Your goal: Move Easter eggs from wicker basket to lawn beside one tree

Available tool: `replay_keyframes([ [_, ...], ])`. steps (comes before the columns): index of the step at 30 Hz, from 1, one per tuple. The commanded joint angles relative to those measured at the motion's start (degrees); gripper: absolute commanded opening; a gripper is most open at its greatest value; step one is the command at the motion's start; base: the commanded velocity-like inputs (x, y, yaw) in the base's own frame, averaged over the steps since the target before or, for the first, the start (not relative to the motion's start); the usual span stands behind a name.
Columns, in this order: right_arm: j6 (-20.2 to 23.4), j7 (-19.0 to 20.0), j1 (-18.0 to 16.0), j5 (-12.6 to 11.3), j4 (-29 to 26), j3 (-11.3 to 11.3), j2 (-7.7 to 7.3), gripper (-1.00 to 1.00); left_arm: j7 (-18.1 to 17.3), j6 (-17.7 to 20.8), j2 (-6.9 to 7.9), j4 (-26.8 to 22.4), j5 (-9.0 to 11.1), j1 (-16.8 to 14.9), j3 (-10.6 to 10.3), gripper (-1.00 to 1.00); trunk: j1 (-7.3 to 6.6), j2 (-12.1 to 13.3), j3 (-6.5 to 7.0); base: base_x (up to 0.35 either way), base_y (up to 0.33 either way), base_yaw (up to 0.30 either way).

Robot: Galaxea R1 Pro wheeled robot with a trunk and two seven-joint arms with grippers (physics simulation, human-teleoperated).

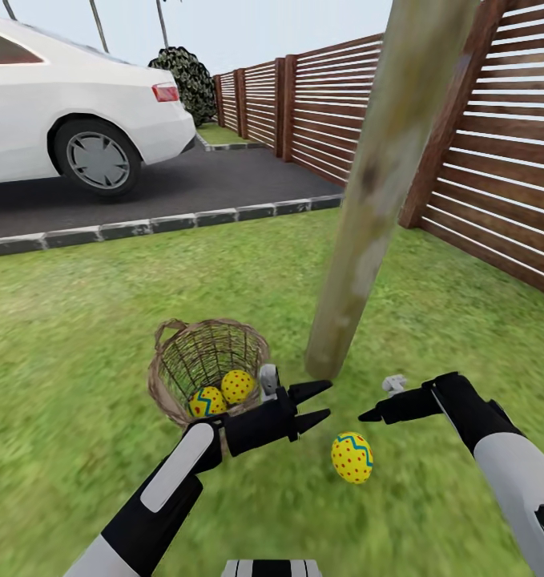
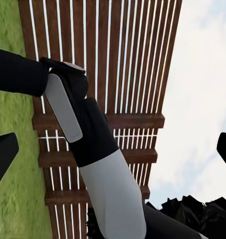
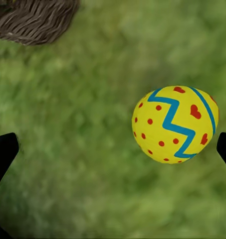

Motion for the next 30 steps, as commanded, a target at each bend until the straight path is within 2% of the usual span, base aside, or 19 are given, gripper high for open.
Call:
replay_keyframes([
  [1,0.3,0.3,0.0,0.3,-0.1,0.1,-0.03,1.00,-0.2,0.2,-0.01,0.0,0.0,0.0,0.0,1.00,-0.01,0.0,-0.04,0.000,0.300,0.000],
  [17,0.3,0.0,0.0,0.3,-0.1,0.1,-0.05,1.00,-0.2,0.1,0.07,-0.2,0.4,0.0,0.0,1.00,-0.01,0.0,-0.04,0.000,0.298,0.000],
  [22,0.3,0.0,0.0,0.3,0.3,0.1,-0.04,1.00,-0.2,0.1,0.10,-0.2,0.5,0.0,0.0,1.00,-0.01,0.0,-0.04,0.000,0.058,0.000],
  [30,0.3,-0.1,0.0,0.4,1.1,0.1,-0.03,1.00,-0.2,0.2,0.23,-0.6,0.8,0.0,0.1,1.00,-0.22,0.1,1.73,0.000,0.002,0.000],
])
